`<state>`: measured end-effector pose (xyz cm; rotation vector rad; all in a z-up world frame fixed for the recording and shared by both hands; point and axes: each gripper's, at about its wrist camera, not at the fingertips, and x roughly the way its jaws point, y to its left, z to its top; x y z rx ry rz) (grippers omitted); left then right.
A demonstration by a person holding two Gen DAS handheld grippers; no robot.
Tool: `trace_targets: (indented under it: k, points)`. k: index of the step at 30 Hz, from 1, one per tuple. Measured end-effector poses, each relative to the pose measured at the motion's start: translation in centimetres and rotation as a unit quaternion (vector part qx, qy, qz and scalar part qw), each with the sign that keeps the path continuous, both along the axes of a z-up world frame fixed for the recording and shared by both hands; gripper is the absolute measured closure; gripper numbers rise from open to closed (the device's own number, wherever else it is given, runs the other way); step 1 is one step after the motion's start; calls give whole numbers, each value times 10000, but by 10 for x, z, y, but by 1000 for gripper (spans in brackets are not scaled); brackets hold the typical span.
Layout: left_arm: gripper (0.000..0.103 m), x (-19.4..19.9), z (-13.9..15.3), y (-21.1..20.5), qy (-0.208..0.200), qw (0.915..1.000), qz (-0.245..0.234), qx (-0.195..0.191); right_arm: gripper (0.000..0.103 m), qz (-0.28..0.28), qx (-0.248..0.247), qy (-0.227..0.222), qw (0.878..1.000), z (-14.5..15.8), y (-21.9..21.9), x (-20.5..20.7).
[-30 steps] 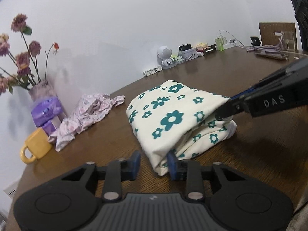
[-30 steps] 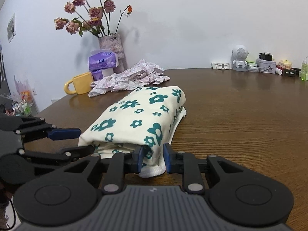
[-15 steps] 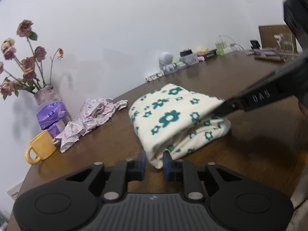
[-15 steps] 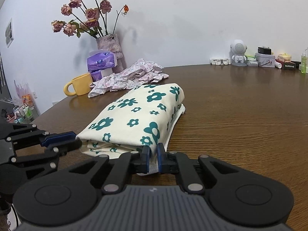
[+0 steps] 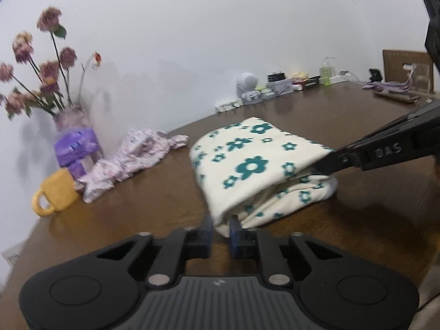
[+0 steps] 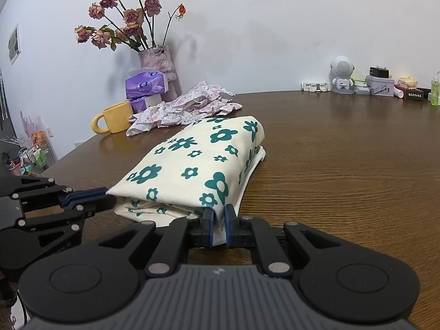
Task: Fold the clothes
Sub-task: 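Pinch the bundle's folded end with the right gripper while the left gripper pinches beside it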
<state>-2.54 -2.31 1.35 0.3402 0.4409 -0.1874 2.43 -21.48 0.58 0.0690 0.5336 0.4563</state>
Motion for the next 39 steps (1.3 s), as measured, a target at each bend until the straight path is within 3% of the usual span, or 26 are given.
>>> trace_targets:
  k: [3,4,5,10,12,17,19,21,22,23,24,27,29,31,32,34,36,39]
  points:
    - [79,3,0,-2,-53,9999,110,20,96,14,-7,-14,10000,0,0,0]
    - [96,5,0,-1,-38,9999,164,-25,96,14,-7,-14,10000,0,0,0]
    - [99,8,0,2,16,9997,205,-149,96,12,-7,-14,10000,0,1,0]
    - [93,11,5,13,152,9965,277,-772,96,29,-73,-44,10000,0,2,-3]
    - [97,14,6,17,240,9939,316,-1030,96,47,-132,-86,9999,0,3,-5]
    - [98,20,9,36,560,9762,461,-2045,96,88,-369,-232,9990,0,10,-9]
    - [89,21,8,43,660,9684,563,-2338,96,89,-493,-309,9983,0,13,-11]
    - [80,20,8,46,696,9652,647,-2438,96,93,-559,-359,9977,1,15,-14]
    - [81,19,7,46,689,9651,662,-2439,96,88,-576,-383,9976,2,16,-15]
    - [82,19,7,46,695,9647,663,-2454,96,85,-586,-406,9974,2,16,-16]
    - [98,19,6,47,726,9632,642,-2507,96,78,-575,-422,9974,2,16,-17]
    - [99,18,5,47,794,9585,577,-2678,100,72,-587,-440,9973,1,17,-17]
    - [96,19,4,49,818,9557,590,-2766,100,85,-626,-440,9970,0,18,-18]
    - [83,20,3,54,849,9500,686,-2925,99,112,-664,-440,9968,0,19,-19]
    - [83,20,3,55,849,9491,705,-2950,97,125,-683,-440,9966,-1,19,-19]
    - [99,21,2,55,879,9480,683,-2983,97,151,-722,-441,9963,-1,21,-20]
    - [99,23,1,55,955,9461,625,-3030,99,178,-760,-441,9960,-2,22,-21]
    - [86,23,1,53,899,9500,663,-2915,98,217,-818,-441,9954,-3,23,-22]
